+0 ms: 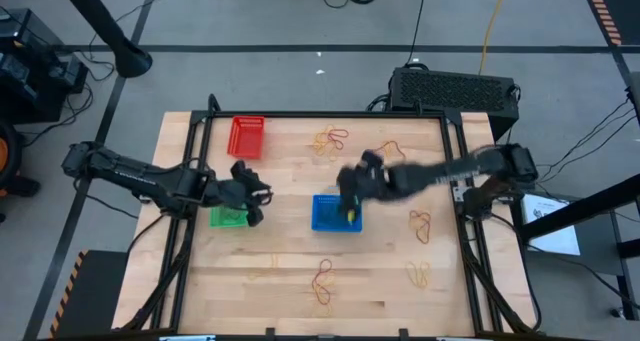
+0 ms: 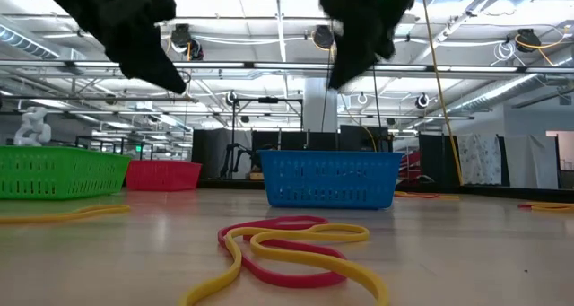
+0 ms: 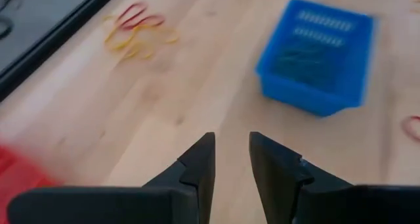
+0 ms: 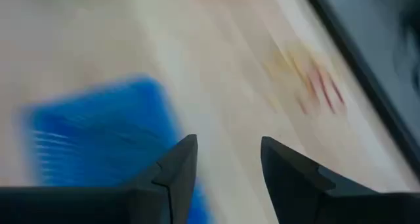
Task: Sort rubber bands into baskets
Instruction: Put the red rubber band into the green bin
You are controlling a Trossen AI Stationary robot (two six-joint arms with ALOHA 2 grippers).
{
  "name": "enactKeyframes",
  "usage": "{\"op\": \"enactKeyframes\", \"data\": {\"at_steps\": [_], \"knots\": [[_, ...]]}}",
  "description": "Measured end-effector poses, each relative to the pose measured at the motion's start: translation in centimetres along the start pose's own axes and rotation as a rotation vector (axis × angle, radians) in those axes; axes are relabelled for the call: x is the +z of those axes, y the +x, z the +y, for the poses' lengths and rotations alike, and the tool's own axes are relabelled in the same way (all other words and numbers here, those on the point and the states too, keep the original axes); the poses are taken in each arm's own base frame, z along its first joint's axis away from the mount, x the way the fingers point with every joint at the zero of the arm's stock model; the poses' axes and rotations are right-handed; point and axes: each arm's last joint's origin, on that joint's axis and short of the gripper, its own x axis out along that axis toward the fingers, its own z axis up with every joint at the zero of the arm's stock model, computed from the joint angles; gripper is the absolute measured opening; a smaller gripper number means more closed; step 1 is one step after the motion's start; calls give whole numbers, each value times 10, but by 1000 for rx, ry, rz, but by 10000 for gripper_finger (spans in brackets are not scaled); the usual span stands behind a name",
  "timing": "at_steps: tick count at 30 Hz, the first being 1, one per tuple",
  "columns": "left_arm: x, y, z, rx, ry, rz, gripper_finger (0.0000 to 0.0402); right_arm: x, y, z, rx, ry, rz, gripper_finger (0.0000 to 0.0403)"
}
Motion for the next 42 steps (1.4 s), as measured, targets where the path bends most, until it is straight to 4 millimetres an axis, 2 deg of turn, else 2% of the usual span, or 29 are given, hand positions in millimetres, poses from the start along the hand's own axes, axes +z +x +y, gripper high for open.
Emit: {"op": "enactKeyframes", "data": {"at_steps": [3, 6, 10, 13, 19, 35, 38, 42], "knots": [[-1, -4, -10, -43, 27, -23, 103, -2, 24, -52, -57, 155, 186, 156], [-3, -7, -16, -65, 78, -37, 103, -16, 48, -96, -95, 350, 344, 155], [-5, -11, -22, -95, 111, -37, 103, -45, 65, -142, -218, 541, 515, 155], [-6, -12, -25, -108, 120, -39, 103, -67, 76, -166, -265, 614, 578, 155], [-6, -12, -25, -104, 128, -41, 103, -97, 94, -191, -255, 700, 593, 155], [-1, -12, -26, -109, 196, -93, 103, -132, 105, -221, -213, 803, 605, 153], [-1, -12, -26, -109, 203, -93, 103, -137, 107, -223, -156, 821, 601, 137], [-1, -12, -26, -108, 204, -93, 103, -143, 107, -223, -130, 837, 605, 90]]}}
